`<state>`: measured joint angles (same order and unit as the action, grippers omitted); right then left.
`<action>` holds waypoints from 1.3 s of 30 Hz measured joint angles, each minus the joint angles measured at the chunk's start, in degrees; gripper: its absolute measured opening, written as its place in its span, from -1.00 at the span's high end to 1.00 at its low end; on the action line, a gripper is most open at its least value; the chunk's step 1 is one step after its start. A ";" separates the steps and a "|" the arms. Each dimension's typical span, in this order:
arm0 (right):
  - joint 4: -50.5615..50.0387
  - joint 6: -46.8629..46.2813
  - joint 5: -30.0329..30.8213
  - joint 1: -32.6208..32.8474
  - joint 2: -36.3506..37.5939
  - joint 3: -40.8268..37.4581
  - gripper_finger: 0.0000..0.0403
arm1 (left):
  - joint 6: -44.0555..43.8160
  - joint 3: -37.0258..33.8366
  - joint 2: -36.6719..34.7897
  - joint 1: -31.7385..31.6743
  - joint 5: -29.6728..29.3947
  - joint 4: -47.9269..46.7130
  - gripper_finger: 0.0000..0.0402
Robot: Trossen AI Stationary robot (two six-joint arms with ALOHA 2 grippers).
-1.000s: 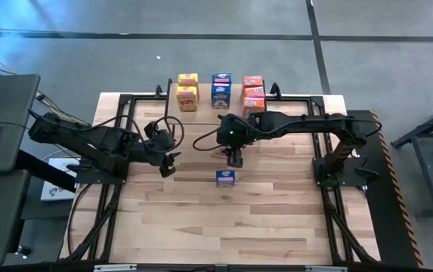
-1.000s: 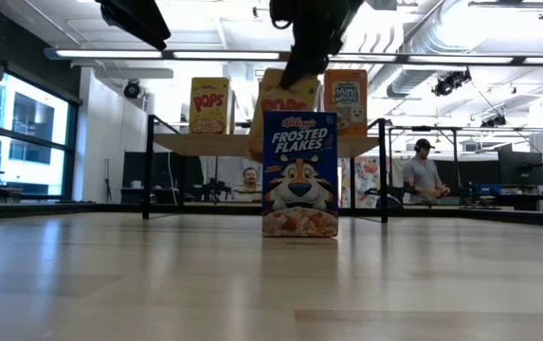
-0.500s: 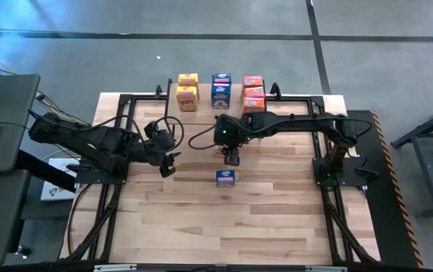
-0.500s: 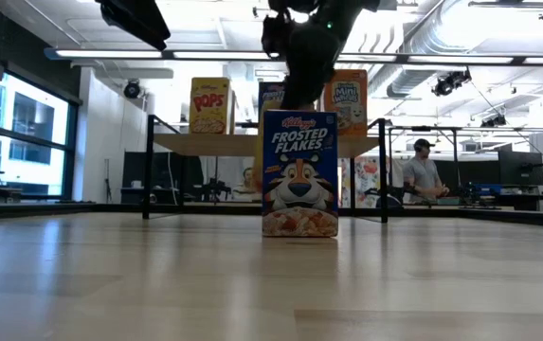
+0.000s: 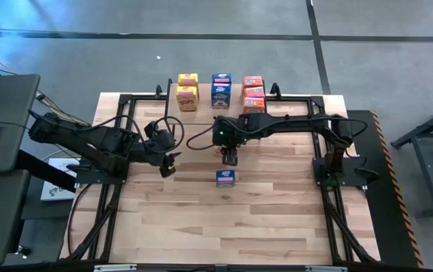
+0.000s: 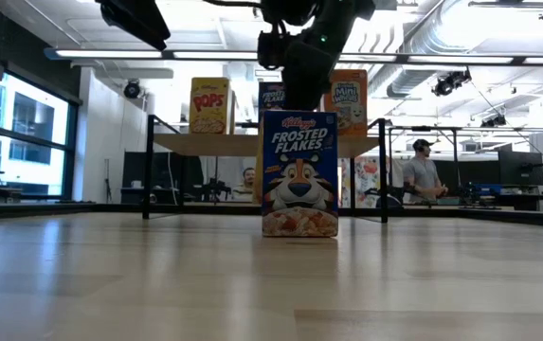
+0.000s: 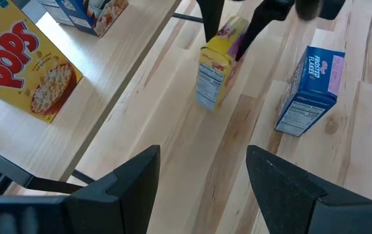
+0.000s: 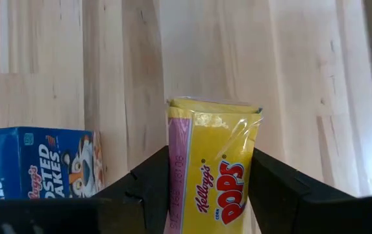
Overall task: Stack cereal on shelf
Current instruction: Put the yellow cereal box on the shelf aligned with the other yellow cereal boxes
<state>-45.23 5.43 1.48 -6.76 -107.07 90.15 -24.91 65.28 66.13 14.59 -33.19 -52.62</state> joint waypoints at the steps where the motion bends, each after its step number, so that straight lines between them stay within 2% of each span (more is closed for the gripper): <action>1: -0.06 -0.01 -0.02 0.00 -0.12 0.00 0.16 | 0.00 0.00 0.00 0.02 0.00 -0.02 -0.10; 14: -0.23 -0.51 -0.11 -0.47 -1.27 0.00 0.15 | 0.00 0.00 -0.02 0.01 -0.01 0.02 -0.10; 30: 0.06 -1.52 0.47 -0.72 -1.99 0.00 -0.14 | -0.02 0.00 -0.02 0.02 0.00 0.01 -0.10; 39: -0.77 -0.61 2.00 -0.72 1.05 0.00 -0.20 | 0.00 0.00 -0.01 0.00 0.00 0.00 -0.10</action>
<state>-46.00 4.82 3.48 -7.49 -106.01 90.15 -24.91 65.28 66.12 14.59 -33.19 -52.62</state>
